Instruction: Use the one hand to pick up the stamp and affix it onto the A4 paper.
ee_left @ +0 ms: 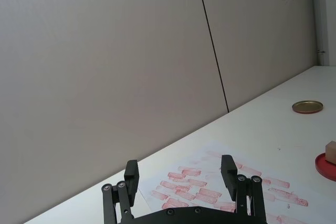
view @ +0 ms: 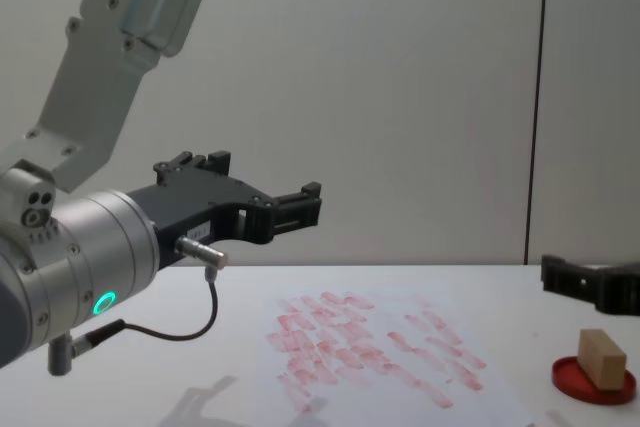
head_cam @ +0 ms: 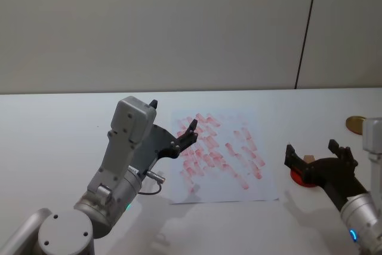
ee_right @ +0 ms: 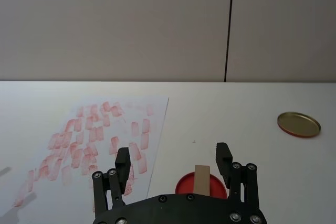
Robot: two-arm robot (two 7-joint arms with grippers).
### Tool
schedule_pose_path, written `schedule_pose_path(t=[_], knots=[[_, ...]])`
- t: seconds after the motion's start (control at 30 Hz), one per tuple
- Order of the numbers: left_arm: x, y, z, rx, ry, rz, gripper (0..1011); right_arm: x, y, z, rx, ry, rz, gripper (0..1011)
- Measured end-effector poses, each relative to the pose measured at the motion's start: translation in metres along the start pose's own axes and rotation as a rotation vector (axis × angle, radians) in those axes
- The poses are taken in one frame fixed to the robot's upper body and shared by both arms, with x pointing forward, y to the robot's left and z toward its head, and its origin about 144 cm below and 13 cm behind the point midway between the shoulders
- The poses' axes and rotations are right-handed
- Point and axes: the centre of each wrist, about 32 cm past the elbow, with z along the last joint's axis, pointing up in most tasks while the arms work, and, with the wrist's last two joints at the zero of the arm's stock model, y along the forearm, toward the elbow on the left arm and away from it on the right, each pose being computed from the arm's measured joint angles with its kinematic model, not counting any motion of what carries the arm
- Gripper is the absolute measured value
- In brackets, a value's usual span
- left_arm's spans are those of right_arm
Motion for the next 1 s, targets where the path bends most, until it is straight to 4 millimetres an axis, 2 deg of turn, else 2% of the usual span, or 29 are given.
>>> schedule_pose_path(t=[0.33,1.0], knots=[[0.000,0.000,0.000,0.000,0.000,0.000,993,-0.007,0.011,-0.003,-0.068,0.034,-0.068,1001],[0.000,0.000,0.000,0.000,0.000,0.000,993,-0.009,0.036,-0.009,-0.172,0.065,-0.127,1001]])
